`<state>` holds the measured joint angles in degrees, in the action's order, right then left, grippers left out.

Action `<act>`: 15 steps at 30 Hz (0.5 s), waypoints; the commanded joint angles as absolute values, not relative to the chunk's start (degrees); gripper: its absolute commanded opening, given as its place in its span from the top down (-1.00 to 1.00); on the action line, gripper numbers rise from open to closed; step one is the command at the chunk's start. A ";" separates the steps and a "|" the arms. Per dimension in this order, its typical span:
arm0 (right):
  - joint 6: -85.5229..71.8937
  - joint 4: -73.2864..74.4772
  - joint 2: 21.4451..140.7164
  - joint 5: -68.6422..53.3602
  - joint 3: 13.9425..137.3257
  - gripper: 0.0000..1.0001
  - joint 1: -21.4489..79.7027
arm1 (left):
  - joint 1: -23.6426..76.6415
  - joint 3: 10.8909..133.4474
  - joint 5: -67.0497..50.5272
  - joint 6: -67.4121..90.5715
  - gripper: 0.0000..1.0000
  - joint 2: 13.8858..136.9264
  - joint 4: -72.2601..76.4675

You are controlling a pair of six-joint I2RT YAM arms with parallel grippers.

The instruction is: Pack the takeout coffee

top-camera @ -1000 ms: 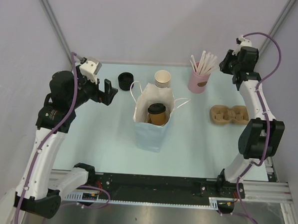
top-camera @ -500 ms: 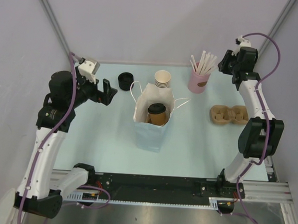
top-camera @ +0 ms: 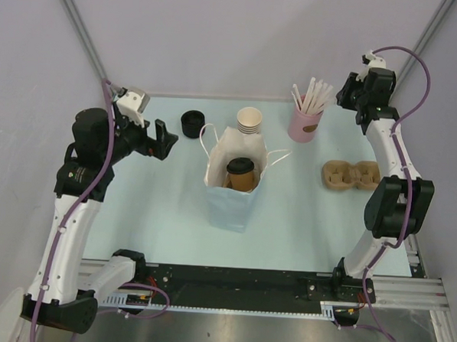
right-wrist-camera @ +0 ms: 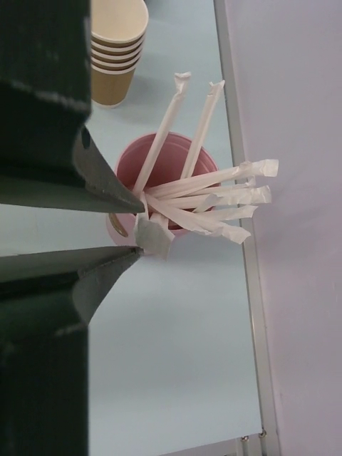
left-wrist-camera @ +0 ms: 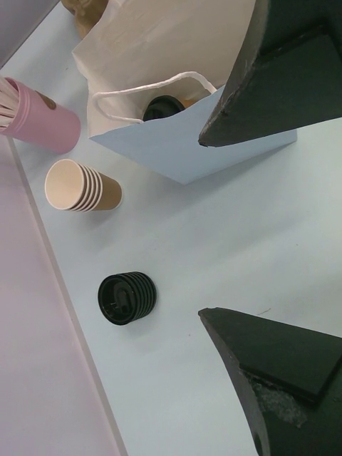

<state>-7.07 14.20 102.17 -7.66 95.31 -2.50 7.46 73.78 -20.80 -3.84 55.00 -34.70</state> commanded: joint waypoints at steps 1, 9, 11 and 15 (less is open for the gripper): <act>-7.29 11.60 102.66 -8.09 98.26 0.57 -2.64 | 6.15 73.21 -22.76 -2.37 -0.99 53.96 -32.17; -5.80 11.69 99.33 -6.59 96.59 0.98 -2.64 | 5.63 72.77 -23.55 -2.11 -0.99 53.88 -31.82; -5.54 11.51 98.27 -6.68 96.33 1.00 -2.55 | 5.45 72.77 -23.64 -2.02 -0.99 53.79 -31.82; -4.75 12.39 95.10 -6.86 96.77 1.00 -1.94 | 5.01 72.60 -24.08 -1.67 -0.99 53.44 -31.73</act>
